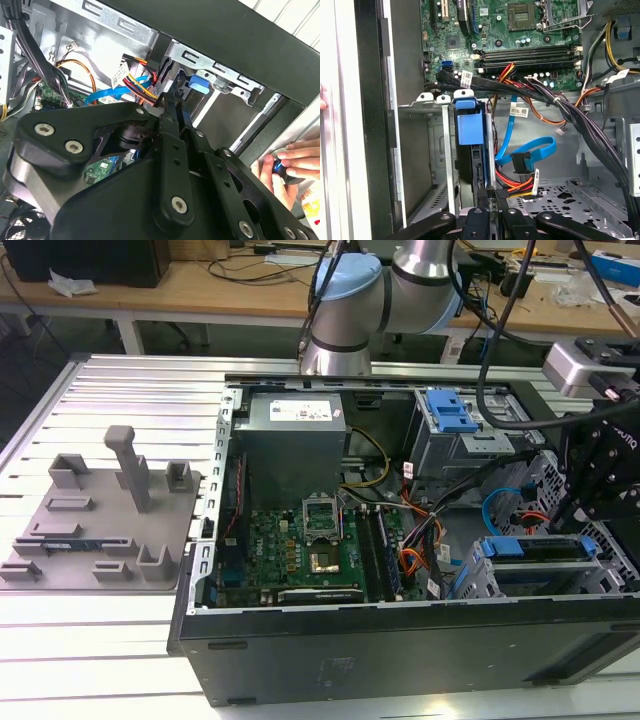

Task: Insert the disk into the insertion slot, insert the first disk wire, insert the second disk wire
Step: 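Insert the first disk wire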

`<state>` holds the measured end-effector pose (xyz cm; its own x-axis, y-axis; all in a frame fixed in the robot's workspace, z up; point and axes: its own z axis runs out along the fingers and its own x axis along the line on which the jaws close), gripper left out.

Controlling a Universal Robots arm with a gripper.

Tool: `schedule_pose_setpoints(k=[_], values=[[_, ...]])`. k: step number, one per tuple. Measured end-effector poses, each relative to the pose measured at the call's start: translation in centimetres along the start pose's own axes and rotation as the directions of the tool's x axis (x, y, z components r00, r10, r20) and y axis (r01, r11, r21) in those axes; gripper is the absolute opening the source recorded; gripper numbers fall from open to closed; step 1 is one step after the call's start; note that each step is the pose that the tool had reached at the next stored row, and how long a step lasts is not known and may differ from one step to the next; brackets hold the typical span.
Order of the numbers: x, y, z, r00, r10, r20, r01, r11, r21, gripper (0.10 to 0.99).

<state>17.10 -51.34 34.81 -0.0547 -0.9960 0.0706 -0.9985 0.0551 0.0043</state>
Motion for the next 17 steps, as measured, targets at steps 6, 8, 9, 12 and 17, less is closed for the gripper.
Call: schedule_pose_setpoints(k=[6,8,9,12,17], values=[[0.31,-0.03,0.03,1.0000,0.003,-0.0005,-0.003,1.0000,0.000,0.169],[0.44,-0.04,0.03,1.0000,0.005,-0.0005,-0.005,1.0000,0.000,0.169],[0.50,-0.04,0.04,1.0000,0.006,-0.0004,-0.006,1.0000,0.000,0.169],[0.62,-0.05,0.05,1.0000,0.009,-0.0004,-0.009,1.0000,-0.001,0.169],[0.63,-0.03,0.08,1.0000,0.009,-0.0006,-0.009,1.0000,-0.001,0.169]])
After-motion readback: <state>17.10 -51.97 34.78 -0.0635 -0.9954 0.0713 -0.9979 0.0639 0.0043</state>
